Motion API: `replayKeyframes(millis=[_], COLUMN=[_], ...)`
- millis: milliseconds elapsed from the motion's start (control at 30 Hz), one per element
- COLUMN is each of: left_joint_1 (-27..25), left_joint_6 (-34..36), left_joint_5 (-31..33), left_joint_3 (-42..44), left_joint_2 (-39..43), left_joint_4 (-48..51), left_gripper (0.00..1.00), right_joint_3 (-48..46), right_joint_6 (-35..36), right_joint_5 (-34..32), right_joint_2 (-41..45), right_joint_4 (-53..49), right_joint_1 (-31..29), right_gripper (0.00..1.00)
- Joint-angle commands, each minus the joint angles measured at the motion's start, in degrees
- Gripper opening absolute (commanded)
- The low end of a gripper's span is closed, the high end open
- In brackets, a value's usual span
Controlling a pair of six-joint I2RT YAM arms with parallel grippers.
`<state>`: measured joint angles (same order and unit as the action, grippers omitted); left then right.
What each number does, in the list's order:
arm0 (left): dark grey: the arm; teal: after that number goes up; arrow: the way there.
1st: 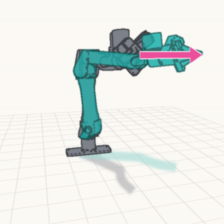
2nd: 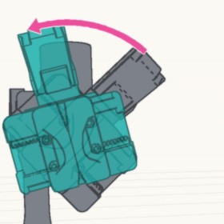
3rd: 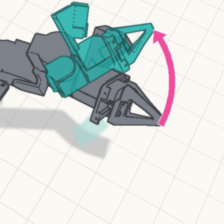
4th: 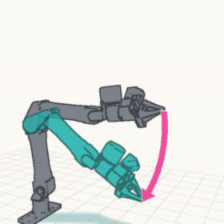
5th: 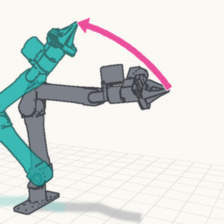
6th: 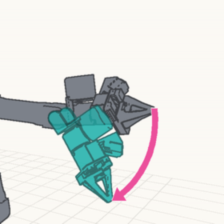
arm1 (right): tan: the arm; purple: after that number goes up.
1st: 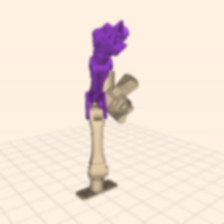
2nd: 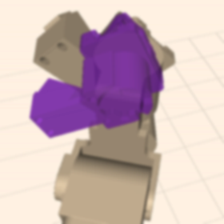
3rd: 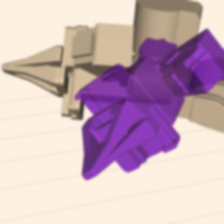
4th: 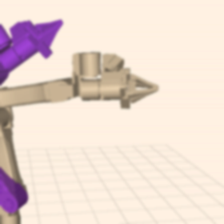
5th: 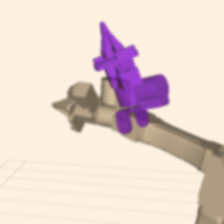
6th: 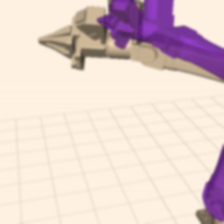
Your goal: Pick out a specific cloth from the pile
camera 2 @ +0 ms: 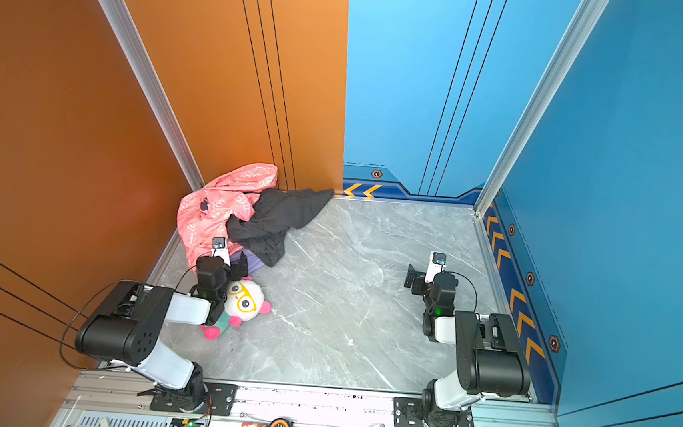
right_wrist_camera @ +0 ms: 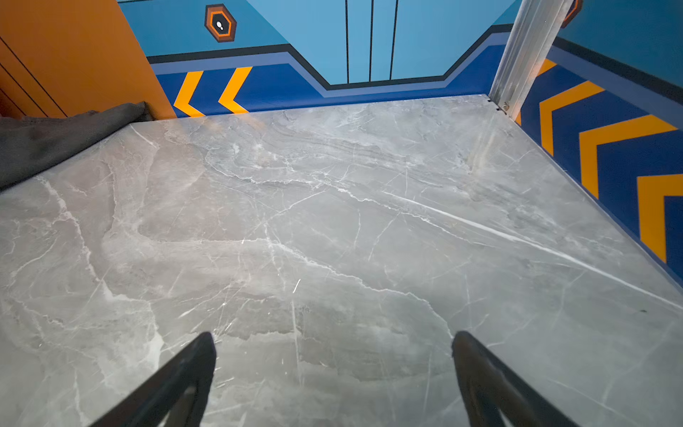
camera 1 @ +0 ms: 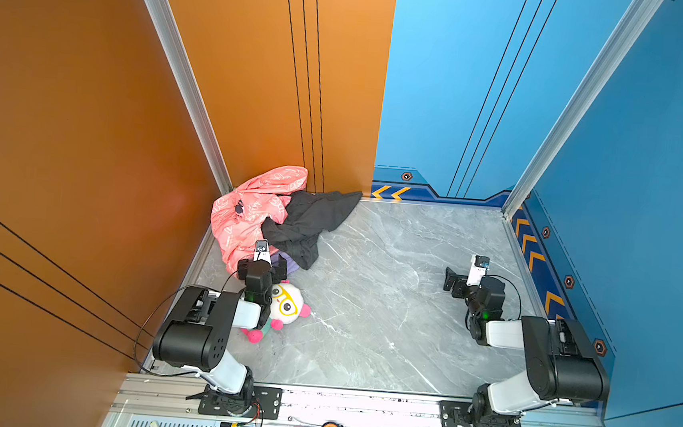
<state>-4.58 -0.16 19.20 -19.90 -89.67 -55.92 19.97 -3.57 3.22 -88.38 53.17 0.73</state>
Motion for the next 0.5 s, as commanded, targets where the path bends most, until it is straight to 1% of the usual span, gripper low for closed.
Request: replayKeyframes(millis=[0,467], left_joint_1=[-0.43,0.27], left_joint_6=[1.13,0.78], left_joint_5=[-0.57,-1.43], left_joint_3=[-0.40,-0.65], left_joint_2=[-0.32,-0.40], left_joint_4=[-0.71,-0.32], left_gripper=[0.98,0.98], right_joint_3=[0.84,0.89], right_joint_6=[0.76,0.76], right_joint_5=[-0.47,-0.50], right_joint_2=[-0.40,-0.39], right_joint_4=[0.36,0.21], right_joint_1=[-0.20,-0.27], right_gripper=[1.00,1.00])
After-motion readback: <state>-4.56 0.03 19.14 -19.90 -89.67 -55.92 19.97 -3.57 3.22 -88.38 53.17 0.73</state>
